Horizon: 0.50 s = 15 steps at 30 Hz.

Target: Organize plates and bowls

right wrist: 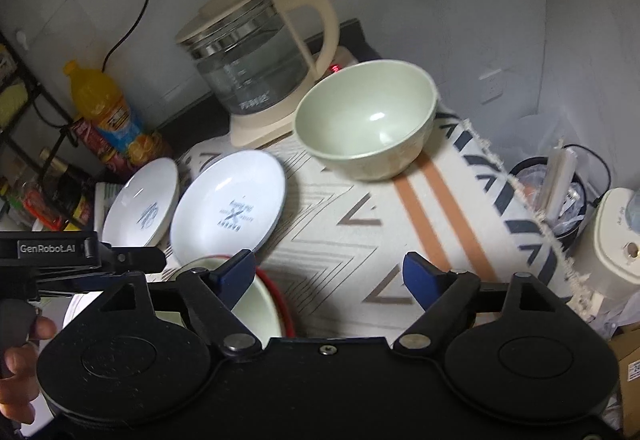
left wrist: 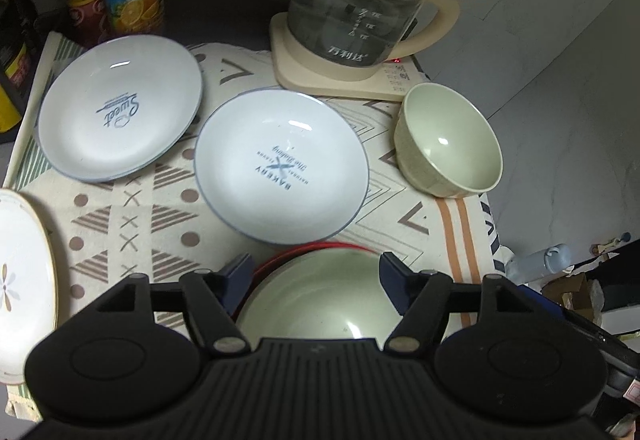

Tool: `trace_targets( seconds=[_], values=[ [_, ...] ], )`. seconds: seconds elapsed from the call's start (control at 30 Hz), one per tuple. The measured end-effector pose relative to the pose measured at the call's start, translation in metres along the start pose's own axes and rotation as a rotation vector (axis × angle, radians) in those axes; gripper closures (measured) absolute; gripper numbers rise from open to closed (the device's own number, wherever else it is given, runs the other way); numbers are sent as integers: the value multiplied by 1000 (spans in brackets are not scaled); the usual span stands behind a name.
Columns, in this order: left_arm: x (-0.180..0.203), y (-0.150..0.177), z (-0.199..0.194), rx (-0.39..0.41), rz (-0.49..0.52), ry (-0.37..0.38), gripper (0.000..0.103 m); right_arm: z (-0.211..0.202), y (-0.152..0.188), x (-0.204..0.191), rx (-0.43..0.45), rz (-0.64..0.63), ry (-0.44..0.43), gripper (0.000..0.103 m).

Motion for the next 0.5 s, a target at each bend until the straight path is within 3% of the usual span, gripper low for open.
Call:
trace_targets(
  seconds=[0.5],
  values=[
    [31, -53, 41, 3, 56, 27, 35, 14, -37, 34, 48, 80, 94, 27]
  ],
)
Point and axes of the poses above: each gripper's, at about its wrist camera, not at the fingertips, and z roughly the way its jaws point, x to its right, y to its underside, the point moved 3 cm from there along z, roughly the way its jaws point, and after that the axes turned 2 degrees about y, right-handed, at the moved point
